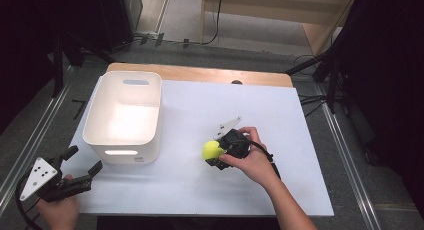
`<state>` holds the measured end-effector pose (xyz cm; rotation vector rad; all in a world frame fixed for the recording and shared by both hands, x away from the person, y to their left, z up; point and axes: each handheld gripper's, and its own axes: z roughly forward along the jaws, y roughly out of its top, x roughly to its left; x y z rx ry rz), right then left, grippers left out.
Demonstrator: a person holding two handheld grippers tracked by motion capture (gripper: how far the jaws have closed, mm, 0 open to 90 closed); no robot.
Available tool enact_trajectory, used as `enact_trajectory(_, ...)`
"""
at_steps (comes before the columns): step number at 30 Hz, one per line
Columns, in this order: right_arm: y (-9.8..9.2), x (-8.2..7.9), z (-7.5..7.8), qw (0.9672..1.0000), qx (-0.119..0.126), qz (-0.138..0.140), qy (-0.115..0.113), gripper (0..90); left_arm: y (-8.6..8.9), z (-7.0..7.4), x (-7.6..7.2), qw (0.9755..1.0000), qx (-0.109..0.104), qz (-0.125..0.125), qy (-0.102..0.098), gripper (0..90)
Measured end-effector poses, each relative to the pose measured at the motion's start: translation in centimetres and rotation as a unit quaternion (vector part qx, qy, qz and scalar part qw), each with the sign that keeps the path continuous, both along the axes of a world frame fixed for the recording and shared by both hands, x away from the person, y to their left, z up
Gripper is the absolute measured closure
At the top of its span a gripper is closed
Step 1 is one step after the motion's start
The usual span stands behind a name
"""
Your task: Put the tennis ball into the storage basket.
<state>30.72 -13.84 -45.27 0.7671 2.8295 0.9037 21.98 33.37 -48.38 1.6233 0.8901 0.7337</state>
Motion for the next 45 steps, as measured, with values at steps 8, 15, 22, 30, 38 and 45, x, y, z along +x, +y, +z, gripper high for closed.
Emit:
enact_trajectory(8, 0.7, 0.3, 0.6, 1.0000, 0.001, 0.009, -0.003, 24.0, 0.0, 0.0, 0.0, 1.0000, -0.001, 0.000, 0.000, 8.6)
enact_trajectory(15, 1.3, 0.5, 1.2, 0.9999, 0.003, 0.014, -0.004, 24.0, 0.0, 0.0, 0.0, 1.0000, 0.000, -0.001, 0.001, 8.5)
enact_trajectory(22, 1.7, 0.7, 1.8, 0.9998, 0.000, 0.017, -0.005, 24.1, 0.0, 0.0, 0.0, 1.0000, 0.000, -0.001, 0.001, 8.5)
enact_trajectory(30, 2.2, 0.9, 2.3, 0.9997, 0.003, 0.024, -0.008, 24.1, 0.1, 0.0, 0.0, 1.0000, 0.000, -0.002, 0.001, 8.5)
enact_trajectory(38, 2.7, 1.2, 2.9, 0.9996, 0.004, 0.027, -0.007, 24.1, 0.1, 0.0, 0.0, 1.0000, -0.001, -0.002, 0.001, 8.5)
enact_trajectory(45, 3.4, 1.4, 3.4, 0.9993, 0.008, 0.035, -0.013, 24.1, 0.1, 0.0, 0.0, 1.0000, -0.001, -0.003, 0.001, 8.5)
